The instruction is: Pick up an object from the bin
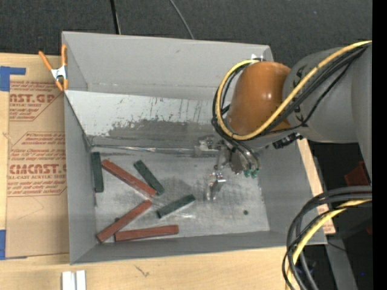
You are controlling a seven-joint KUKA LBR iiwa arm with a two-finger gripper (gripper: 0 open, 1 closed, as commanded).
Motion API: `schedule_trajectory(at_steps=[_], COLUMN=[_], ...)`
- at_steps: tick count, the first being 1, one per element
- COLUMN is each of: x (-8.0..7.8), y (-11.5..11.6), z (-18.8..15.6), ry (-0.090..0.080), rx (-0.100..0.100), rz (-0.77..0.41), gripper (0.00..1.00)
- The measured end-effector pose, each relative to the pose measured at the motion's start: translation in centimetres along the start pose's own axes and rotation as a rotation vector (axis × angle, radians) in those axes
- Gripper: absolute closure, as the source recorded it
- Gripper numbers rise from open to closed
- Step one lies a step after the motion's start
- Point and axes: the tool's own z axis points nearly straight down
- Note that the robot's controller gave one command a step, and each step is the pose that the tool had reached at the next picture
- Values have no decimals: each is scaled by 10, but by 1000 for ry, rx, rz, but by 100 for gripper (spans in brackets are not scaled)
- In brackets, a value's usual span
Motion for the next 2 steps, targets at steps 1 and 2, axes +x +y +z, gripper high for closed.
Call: schedule_trajectory(at_steps=[1,2], x=[27,27], y=[20,20], z=[67,67], ry=[9,9], rx=[-2,-2], rz=[71,71], gripper=[100,100])
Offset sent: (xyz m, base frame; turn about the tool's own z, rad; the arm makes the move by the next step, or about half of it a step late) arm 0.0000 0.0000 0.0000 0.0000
